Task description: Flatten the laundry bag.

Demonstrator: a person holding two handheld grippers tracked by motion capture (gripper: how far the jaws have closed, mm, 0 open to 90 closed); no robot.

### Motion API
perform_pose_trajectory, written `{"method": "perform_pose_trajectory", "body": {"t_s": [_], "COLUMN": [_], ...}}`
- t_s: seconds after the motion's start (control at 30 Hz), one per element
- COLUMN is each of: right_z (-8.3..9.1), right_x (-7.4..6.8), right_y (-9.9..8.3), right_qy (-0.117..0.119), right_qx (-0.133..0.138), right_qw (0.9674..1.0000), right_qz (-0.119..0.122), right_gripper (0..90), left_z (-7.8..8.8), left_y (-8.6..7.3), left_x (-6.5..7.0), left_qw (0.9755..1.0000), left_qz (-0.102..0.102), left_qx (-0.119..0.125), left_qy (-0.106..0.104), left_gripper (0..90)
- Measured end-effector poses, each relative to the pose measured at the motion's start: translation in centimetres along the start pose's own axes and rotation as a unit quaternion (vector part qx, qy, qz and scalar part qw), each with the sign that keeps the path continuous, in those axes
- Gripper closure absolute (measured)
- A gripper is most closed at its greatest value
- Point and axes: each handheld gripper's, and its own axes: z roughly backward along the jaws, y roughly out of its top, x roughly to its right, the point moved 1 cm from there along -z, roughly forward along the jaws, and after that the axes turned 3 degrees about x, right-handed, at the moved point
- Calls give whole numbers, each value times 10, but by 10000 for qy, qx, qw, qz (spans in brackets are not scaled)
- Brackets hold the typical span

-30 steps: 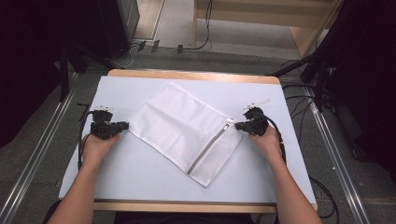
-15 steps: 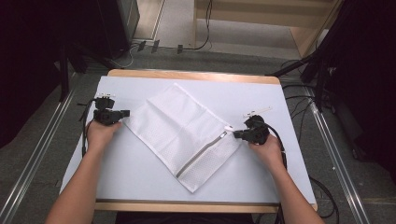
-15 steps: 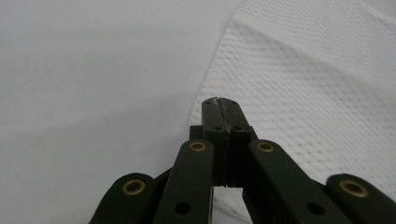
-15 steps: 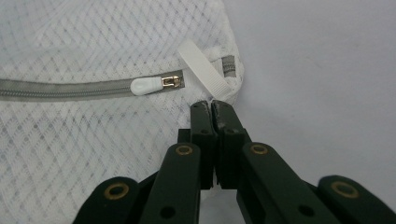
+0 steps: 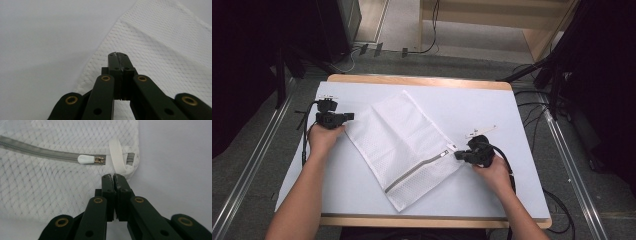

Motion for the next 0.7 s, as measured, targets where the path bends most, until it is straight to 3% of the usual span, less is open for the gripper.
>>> {"method": "perform_pose_trajectory", "body": {"t_s": [0.2, 0.47, 0.7], "right_z": [0, 22, 1], "right_x": [-17, 3, 3], "right_y": [-1, 8, 28], "right_qy": [191, -45, -56], "right_qx": [-79, 510, 498], "right_qw": [9996, 9987, 9987], "right_qz": [182, 0, 124], "right_gripper": [843, 736, 688], "left_z": [-1, 9, 26], "left_y": [1, -1, -13], "left_x": [1, 6, 18], "left_qw": [10000, 9999, 9999], "left_qz": [4, 9, -68], "left_qx": [-41, -92, -81], "left_qy": [-43, -119, -91], "left_gripper": [900, 810, 641]}}
